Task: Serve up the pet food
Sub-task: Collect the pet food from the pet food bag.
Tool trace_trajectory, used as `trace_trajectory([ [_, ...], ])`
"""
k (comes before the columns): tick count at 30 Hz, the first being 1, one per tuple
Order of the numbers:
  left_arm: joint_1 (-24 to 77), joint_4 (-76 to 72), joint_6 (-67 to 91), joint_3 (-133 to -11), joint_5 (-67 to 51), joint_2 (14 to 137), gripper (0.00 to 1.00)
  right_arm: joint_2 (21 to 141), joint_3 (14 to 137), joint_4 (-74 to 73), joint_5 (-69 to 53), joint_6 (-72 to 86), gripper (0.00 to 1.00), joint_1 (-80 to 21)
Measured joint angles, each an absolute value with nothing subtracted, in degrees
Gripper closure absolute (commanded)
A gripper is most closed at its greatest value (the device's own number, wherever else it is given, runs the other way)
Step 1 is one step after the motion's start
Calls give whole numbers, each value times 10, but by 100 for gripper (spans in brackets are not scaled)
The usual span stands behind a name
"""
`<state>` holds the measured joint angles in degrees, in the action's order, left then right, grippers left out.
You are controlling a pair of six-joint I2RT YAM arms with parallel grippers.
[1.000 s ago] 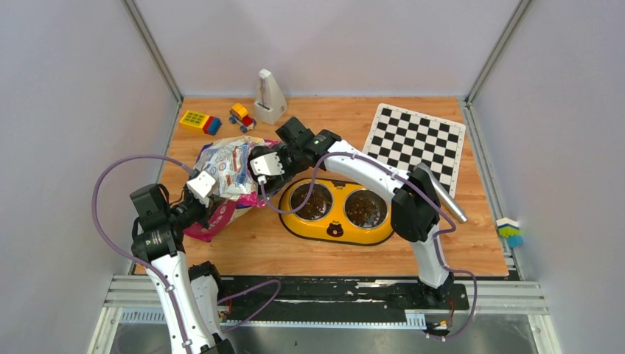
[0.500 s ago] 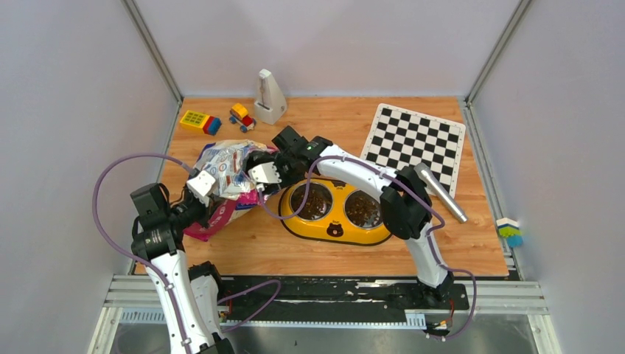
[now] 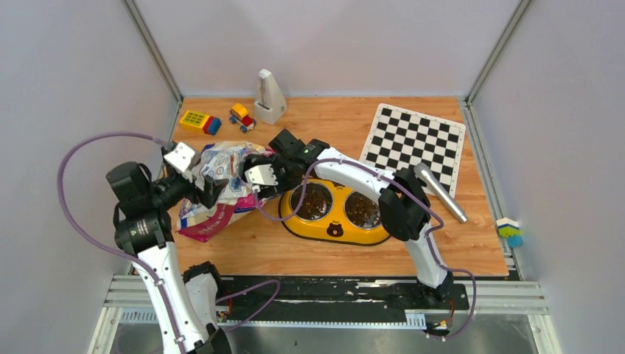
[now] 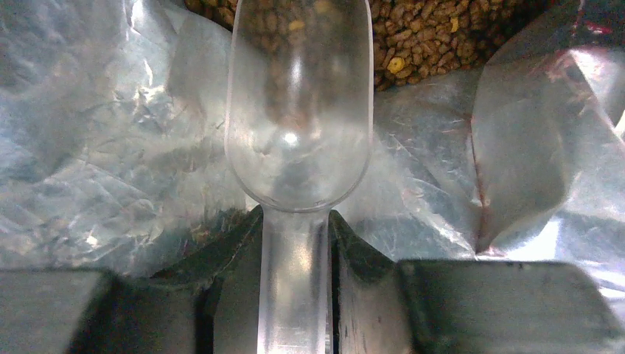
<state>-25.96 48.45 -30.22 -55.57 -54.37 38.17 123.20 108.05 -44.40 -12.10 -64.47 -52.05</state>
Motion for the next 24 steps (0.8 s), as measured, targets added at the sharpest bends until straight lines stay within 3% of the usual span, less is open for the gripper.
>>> trace_trajectory([
  [2, -259, 451, -258, -604, -570, 406, 1, 1232, 1080, -442, -119, -640, 100, -523],
  [6, -243, 392, -177, -677, -587, 462, 11, 1232, 1080, -438, -118, -633, 100, -525],
  [14, -45, 411, -154, -707, -470, 567, 47, 1232, 1078, -434, -114, -626, 100, -525],
  [24, 24, 468, -168, -712, -338, 601, 55, 1232, 1073, -425, -114, -623, 100, -525],
])
